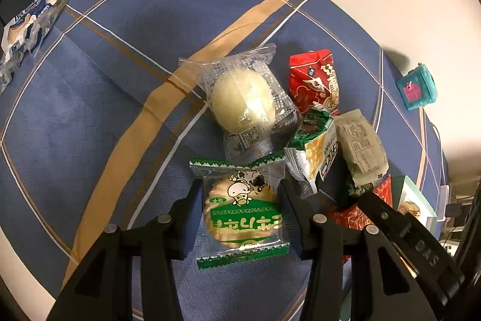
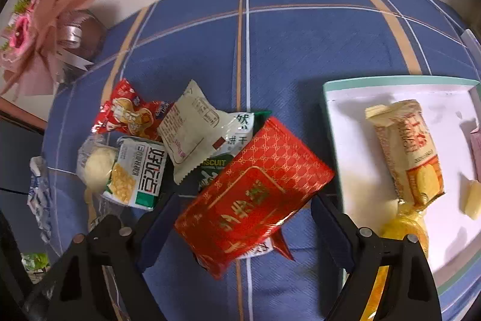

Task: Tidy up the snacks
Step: 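Move left tool to the green-wrapped biscuit and close on it, then grasp the red gold-printed snack pack with the right tool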

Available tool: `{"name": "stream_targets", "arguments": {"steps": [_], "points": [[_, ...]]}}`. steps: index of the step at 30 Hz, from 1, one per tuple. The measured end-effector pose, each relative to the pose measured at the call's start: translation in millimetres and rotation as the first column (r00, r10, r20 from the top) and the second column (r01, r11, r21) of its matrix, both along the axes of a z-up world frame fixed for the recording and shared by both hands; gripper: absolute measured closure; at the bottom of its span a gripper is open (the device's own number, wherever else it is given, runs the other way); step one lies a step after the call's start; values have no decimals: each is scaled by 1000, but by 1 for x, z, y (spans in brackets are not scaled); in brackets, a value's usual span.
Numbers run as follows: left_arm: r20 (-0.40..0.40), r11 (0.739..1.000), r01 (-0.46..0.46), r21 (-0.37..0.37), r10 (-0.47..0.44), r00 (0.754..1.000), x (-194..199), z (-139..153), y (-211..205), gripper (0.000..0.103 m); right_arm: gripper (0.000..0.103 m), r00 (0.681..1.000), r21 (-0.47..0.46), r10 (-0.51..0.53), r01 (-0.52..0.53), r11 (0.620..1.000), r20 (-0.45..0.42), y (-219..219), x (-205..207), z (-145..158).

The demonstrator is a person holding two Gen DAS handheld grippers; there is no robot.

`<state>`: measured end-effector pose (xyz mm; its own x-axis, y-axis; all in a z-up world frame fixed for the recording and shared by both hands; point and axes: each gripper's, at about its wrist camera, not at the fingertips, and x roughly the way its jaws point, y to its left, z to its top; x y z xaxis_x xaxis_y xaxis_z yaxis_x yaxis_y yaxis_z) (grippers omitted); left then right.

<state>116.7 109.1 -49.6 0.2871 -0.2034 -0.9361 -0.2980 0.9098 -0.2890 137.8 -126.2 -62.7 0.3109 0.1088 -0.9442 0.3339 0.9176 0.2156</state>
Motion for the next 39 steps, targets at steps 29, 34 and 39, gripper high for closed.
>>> {"name": "stream_targets", "arguments": {"steps": [29,34,39], "points": [[50,999,34,-16,-33,998,-12,12,-5,52,67,982,-41,156,-153,987,110,-6,-60,12],[56,998,60,2,-60,997,-13,15,-15,52,73,978,-24,143,-141,990,154,-17,-69,32],[53,997,73,27,-74,996,-14,15,-21,52,73,981,9,143,-145,989,134,-19,-72,23]]}}
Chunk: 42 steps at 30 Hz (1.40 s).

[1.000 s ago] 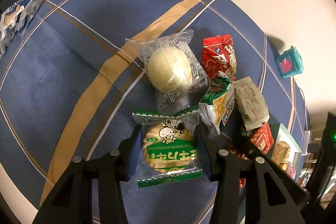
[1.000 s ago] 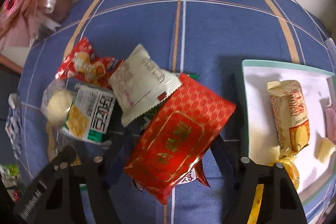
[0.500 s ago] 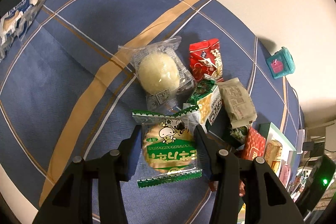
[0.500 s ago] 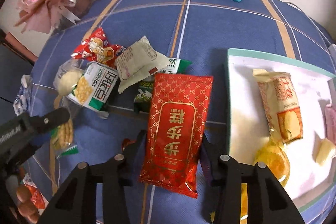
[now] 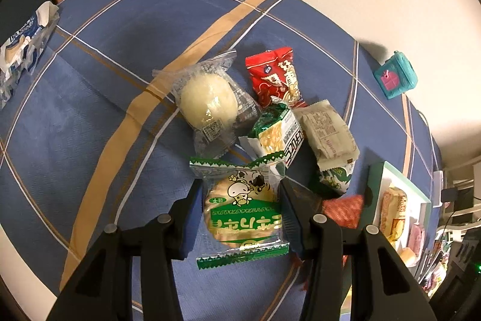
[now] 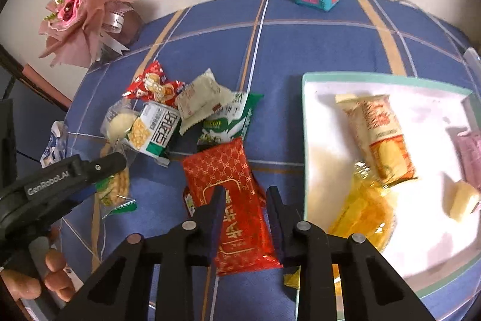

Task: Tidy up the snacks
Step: 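Grasp the red gold-printed snack pack with the right tool, then carry the green-wrapped biscuit and red pack over the white tray with both tools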

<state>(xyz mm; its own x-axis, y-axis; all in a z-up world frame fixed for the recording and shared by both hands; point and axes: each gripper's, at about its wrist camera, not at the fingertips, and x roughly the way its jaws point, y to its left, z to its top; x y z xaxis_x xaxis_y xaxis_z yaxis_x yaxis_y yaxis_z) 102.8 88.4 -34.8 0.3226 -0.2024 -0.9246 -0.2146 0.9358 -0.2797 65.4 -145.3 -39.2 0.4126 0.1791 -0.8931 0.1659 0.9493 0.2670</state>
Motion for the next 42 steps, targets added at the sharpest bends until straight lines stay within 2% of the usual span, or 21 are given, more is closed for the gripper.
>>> {"name": "stream_targets", "arguments": {"steps": [4,5,6,7,12,17,25,31,36,42], "points": [[-30,1000,4,20,-3,1000,1,-9,0,52,70,999,2,28,-28,1000,-26,12,7,-13],[-39,1000,5,24,-4,999,1,-11,-1,52,61,999,0,31,-31,1000,-26,15,8,-15],[-50,1000,8,28,-7,999,1,-14,-2,52,46,999,3,33,-33,999,-29,18,9,-17],[-60,999,12,30,-10,998,1,-17,-2,52,42,998,9,38,-38,999,-41,20,10,-20],[-96,999,35,27,-33,995,3,-28,-9,52,41,994,-17,72,-74,997,-78,31,9,-26],[-120,999,47,22,-44,992,4,-36,-13,52,38,981,-72,144,-154,985,-133,49,8,-36],[-152,998,59,30,-54,987,8,-51,-20,52,39,961,-211,203,-242,947,-188,76,8,-55],[-153,995,77,57,-67,986,13,-59,-32,52,40,962,-208,194,-233,950,-191,80,10,-55],[-136,997,68,45,-61,989,13,-54,-32,52,52,965,-196,195,-229,954,-177,70,3,-46],[-99,998,51,41,-47,994,14,-42,-30,52,53,972,-161,195,-215,963,-133,67,0,-31]]}}
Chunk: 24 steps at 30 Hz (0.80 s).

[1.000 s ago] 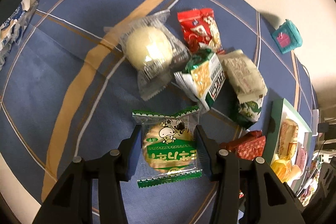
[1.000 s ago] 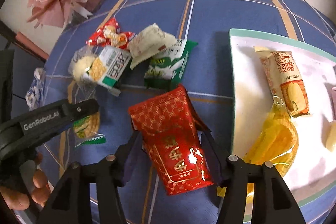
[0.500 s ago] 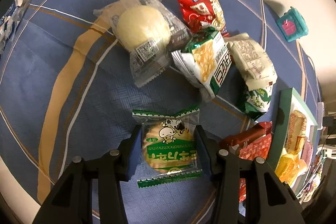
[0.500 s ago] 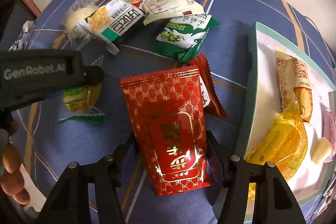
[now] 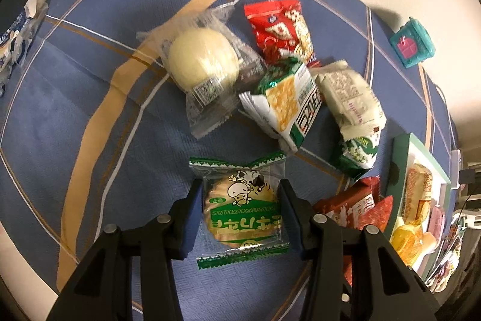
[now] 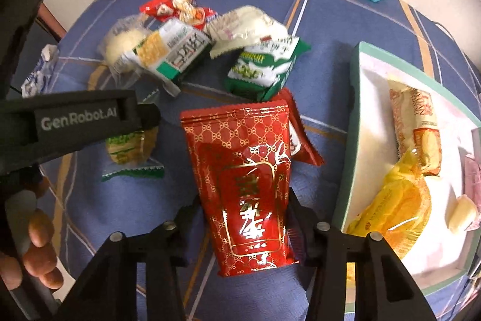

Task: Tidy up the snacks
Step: 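Carry the green-wrapped biscuit and red pack over the white tray with both tools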

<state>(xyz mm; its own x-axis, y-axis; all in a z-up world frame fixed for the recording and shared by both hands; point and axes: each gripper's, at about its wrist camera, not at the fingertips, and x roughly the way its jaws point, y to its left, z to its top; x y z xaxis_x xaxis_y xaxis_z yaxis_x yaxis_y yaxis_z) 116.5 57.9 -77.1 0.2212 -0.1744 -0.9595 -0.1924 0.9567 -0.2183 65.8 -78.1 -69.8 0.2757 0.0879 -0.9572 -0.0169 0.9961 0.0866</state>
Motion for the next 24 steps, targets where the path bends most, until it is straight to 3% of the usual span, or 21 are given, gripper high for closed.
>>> {"name": "stream_targets", "arguments": {"steps": [6,12,24], "points": [[66,1000,-19,-1,19,998,2,22,6,52,53,997,52,-25,21,998,74,-8,-3,33],[102,1000,-21,3,20,995,3,33,4,52,53,992,79,-68,60,995,104,-25,-9,45],[150,995,94,14,-95,984,-6,49,-51,52,53,938,149,-306,284,947,160,-119,-25,68]]}}
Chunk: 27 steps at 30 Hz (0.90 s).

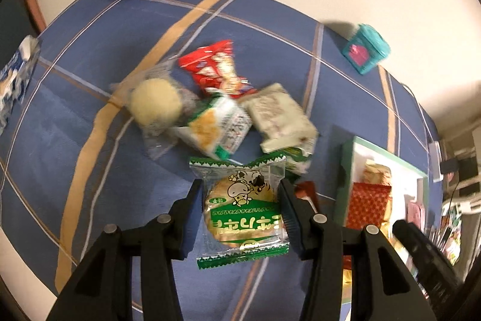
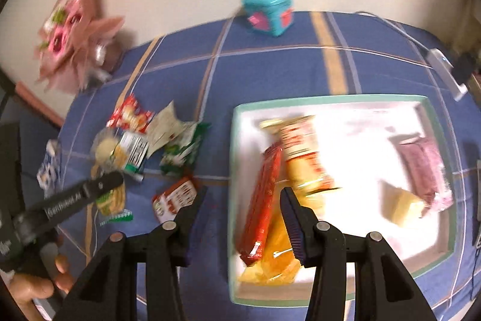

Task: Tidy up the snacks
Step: 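Carry the green-wrapped biscuit and red pack over the white tray with both tools, then lower both snacks into the tray and open both tools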

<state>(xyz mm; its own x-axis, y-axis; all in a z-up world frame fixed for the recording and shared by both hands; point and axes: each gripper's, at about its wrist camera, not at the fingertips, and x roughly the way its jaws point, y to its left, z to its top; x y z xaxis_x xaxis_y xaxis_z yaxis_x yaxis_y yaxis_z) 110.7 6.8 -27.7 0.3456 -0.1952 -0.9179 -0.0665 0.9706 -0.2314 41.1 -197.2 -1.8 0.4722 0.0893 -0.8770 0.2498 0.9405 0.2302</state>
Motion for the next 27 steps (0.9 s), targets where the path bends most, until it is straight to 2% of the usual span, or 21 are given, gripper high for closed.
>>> {"name": "stream_targets", "arguments": {"steps": [6,13,21,25,27], "points": [[13,993,119,1,-119,993,-6,2,-49,52,53,997,36,-80,80,996,-3,-37,-10,3],[30,966,257,29,-258,966,-16,-4,-107,52,53,991,41,-130,131,990,-28,-57,-18,-3],[30,936,336,105,-341,940,-16,-23,-153,52,53,983,52,-180,182,982,-29,-79,-30,-5],[18,929,361,81,-363,931,-19,-29,-164,52,52,976,61,-217,219,974,-35,-89,-34,-6],[24,919,383,92,-386,922,-21,-29,-171,52,51,971,57,-237,239,969,-45,-93,-35,-8]]}}
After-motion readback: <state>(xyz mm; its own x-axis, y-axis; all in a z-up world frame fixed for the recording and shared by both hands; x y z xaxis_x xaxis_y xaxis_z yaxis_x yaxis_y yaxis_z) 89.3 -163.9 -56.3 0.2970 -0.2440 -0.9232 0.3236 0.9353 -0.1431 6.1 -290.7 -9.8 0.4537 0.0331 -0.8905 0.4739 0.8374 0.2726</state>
